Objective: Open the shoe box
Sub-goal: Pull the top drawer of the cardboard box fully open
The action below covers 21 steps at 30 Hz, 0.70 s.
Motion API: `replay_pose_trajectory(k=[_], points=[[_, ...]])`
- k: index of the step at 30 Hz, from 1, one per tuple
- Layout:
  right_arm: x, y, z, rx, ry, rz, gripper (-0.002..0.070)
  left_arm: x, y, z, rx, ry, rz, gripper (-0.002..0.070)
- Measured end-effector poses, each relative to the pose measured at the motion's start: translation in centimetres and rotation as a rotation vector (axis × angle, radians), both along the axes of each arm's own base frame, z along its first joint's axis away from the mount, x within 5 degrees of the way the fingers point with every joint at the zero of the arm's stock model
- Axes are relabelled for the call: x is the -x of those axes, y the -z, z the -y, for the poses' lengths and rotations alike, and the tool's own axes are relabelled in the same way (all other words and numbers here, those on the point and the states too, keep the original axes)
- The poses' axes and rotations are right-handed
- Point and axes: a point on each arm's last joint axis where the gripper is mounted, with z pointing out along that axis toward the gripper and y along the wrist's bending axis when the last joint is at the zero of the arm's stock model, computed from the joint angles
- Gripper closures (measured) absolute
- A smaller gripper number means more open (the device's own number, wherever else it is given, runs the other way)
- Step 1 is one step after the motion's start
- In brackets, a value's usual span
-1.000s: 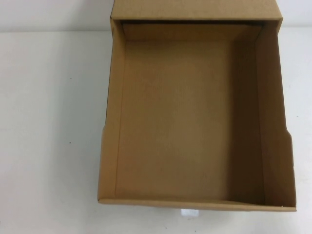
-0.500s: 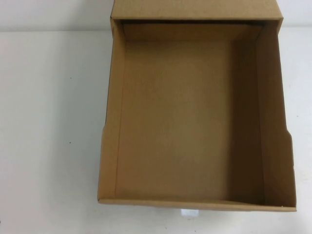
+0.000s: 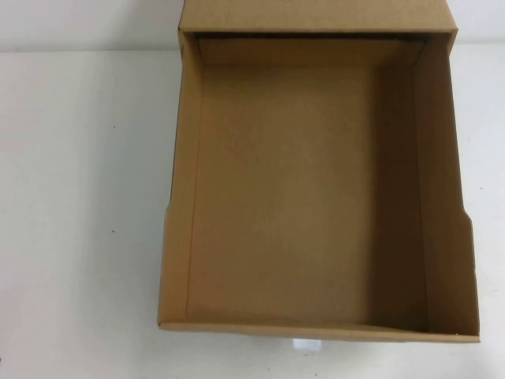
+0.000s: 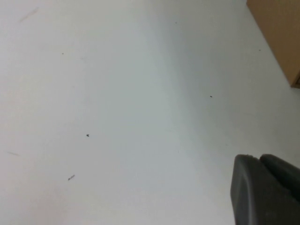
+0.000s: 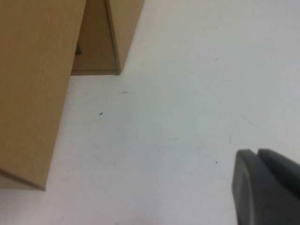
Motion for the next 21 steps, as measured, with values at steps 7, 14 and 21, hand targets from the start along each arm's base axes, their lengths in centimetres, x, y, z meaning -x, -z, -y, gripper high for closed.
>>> replay_pose_trajectory(k=[7, 14, 21], points=[[0.00, 0.00, 0.00, 0.000, 0.000, 0.000, 0.0694, 0.00, 0.00, 0.00, 0.005, -0.001, 0.000, 0.0680], [0.00, 0.00, 0.02, 0.000, 0.004, 0.000, 0.0694, 0.00, 0.00, 0.00, 0.005, -0.001, 0.000, 0.0680], [-0.03, 0.00, 0.22, 0.000, 0.041, 0.000, 0.0694, 0.00, 0.00, 0.00, 0.005, -0.001, 0.000, 0.0680]])
